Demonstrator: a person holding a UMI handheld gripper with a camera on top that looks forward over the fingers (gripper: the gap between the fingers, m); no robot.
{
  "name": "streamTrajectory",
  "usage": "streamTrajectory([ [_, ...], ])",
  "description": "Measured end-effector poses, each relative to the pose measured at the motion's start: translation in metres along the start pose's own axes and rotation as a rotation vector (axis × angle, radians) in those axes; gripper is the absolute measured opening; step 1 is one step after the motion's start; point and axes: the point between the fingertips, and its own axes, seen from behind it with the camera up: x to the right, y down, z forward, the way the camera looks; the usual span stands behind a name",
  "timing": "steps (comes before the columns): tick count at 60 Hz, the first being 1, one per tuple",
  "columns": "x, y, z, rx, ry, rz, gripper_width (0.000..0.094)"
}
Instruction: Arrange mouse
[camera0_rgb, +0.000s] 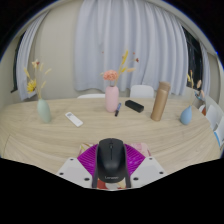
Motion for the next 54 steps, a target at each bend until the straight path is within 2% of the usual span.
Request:
streamTrajectory([
  [8, 0.02, 0.044, 0.033, -0.089, 0.005, -0.028, 0.0373],
  [16, 0.024, 0.081, 0.04, -0.139, 0.009, -0.034, 0.0374],
  [18, 0.025, 0.08, 0.04, -0.123, 0.007, -0.026, 0.0376],
  [23, 0.023, 0.082, 0.043, -0.13, -0.007, 0.004, 0.0444],
  [26, 0.023, 0.081, 0.042, -0.136, -0.013, -0.013, 0.0503],
  [27, 0.024, 0.08, 0.042, -0.136, -0.008, -0.02, 0.0557],
  [28, 0.027, 0.078, 0.041, -0.133, 0.0, -0.028, 0.0668],
  [31, 0.033, 0.067, 0.034, -0.11, 0.027, -0.053, 0.0871],
  [33, 0.036, 0.059, 0.027, -0.092, 0.036, -0.067, 0.0828],
  [37, 0.032, 0.044, 0.003, -0.067, 0.034, -0.071, 0.0868],
  [44, 0.018, 0.026, -0.059, -0.038, 0.007, -0.039, 0.086],
  [54, -0.014, 0.049, -0.16, -0.052, -0.053, -0.01, 0.0858],
])
